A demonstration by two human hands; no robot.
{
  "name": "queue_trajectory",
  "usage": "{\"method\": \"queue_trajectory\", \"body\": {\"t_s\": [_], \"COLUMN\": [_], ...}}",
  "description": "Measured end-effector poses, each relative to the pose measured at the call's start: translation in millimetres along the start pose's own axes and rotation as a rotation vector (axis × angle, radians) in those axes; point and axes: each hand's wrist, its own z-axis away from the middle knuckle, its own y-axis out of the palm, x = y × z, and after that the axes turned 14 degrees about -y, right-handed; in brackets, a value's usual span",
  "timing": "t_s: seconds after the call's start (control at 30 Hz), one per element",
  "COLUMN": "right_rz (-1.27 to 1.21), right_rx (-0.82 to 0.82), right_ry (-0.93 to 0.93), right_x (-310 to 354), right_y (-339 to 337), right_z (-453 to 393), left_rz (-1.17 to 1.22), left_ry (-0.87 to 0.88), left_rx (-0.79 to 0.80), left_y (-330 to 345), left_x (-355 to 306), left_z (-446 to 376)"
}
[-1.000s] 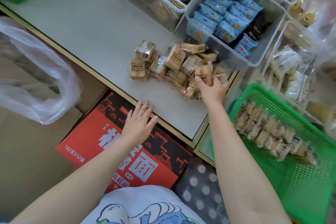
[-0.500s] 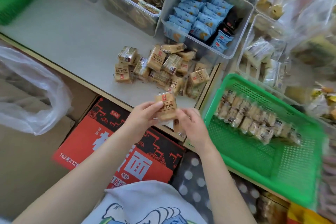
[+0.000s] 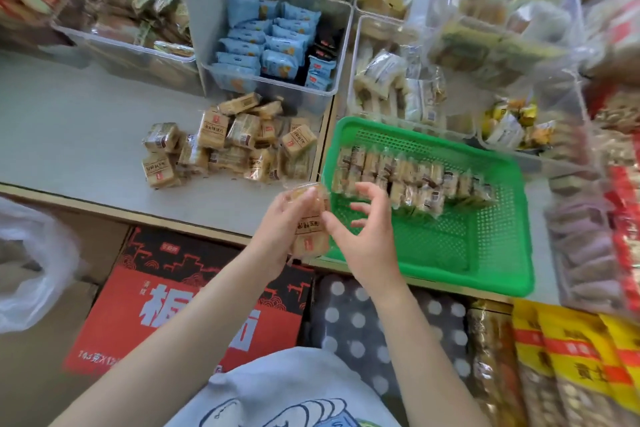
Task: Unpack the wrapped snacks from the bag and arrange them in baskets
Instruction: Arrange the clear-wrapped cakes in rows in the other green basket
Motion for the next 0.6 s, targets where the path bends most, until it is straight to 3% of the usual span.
{"method": "queue_trajectory", "body": {"t_s": [0.07,0.13,0.23,0.37,0.47,0.53,0.6], "right_rz": [-0.147,-0.317,-0.380,-0.564,-0.460,-0.205,0.034], "right_rx": [0.121,0.188,0.036,-0.144,-0.119,-0.009,0.124], "right_ry": [0.215,0.317,0.278,0.312,0.384,0.494,0.586], "right_x": [-10.5,-19.5,-33.1,-38.8,-54.8,-70.3,-82.1], "right_y": [-8.1,-6.8,2.0,-13.9,-40.5,-51.8,-46.1], "right_z": [9.0,19.4,29.7,25.2,11.5,-5.2,-23.3], "left_rz": [0.068,0.148,0.171,-0.064,-0.328,-0.412,-0.565], "left_ry": [-0.030,-0.076,-0.128,-0.148,-0.022,0.073,0.032], "left_rx": [-0.075,-0.117,-0.114,-0.088,-0.262,-0.406,-0.426], "left_y": [17.3,36.0,60.3,69.8,50.0,31.7,20.6], "left_x": [3.4,5.9,11.8,14.6,14.1,12.1,10.6], "left_z": [-2.8,-4.2,-4.1,-5.5,-20.1,-34.1,-47.4]}}
